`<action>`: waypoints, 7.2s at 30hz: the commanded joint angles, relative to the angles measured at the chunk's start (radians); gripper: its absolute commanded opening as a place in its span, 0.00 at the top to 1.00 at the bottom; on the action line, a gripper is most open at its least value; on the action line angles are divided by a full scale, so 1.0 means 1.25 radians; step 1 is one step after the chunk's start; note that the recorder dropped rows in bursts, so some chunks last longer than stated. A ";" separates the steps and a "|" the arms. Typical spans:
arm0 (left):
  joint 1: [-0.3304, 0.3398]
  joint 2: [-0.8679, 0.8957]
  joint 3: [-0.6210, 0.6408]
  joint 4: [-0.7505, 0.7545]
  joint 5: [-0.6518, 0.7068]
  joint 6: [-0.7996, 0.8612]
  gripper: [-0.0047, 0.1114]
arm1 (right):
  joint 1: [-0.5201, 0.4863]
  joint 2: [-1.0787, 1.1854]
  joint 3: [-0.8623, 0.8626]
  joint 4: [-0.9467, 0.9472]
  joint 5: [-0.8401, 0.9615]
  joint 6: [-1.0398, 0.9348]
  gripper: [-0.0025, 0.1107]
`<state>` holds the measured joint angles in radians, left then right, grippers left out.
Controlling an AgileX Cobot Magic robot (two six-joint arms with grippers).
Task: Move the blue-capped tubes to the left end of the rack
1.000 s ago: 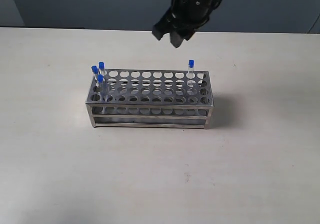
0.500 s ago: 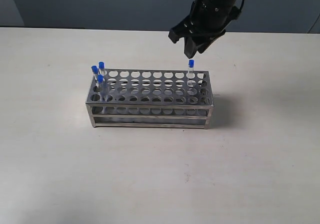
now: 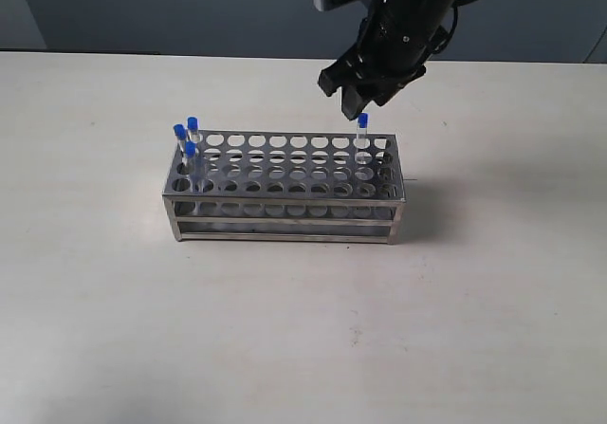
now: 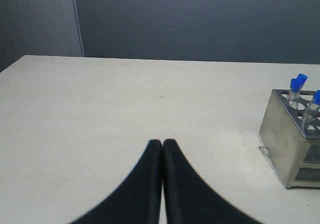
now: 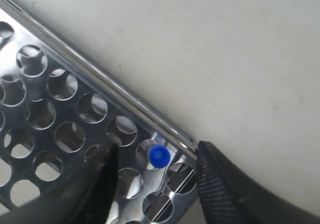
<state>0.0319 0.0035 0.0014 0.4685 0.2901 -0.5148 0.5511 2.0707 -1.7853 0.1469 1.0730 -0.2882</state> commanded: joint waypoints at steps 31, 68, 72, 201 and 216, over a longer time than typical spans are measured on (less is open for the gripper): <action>-0.003 -0.003 -0.001 0.000 0.002 -0.001 0.95 | -0.002 0.048 0.004 -0.027 -0.017 -0.006 0.94; -0.003 -0.003 -0.001 0.000 0.000 -0.001 0.95 | 0.263 -0.063 0.004 0.156 -0.116 -0.242 0.98; -0.003 -0.003 -0.001 0.000 0.000 -0.001 0.95 | 0.278 -0.039 0.004 0.163 -0.143 -0.255 0.98; 0.205 -0.003 -0.001 0.000 -0.002 -0.001 0.95 | -0.412 -1.657 1.402 -0.092 -0.752 0.126 0.90; 0.205 -0.003 -0.001 0.000 -0.002 -0.001 0.95 | -0.412 -1.657 1.402 -0.092 -0.752 0.126 0.90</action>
<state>0.2871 0.0035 0.0014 0.4685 0.2901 -0.5148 0.0427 0.0062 -0.0394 0.0299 0.1376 -0.1321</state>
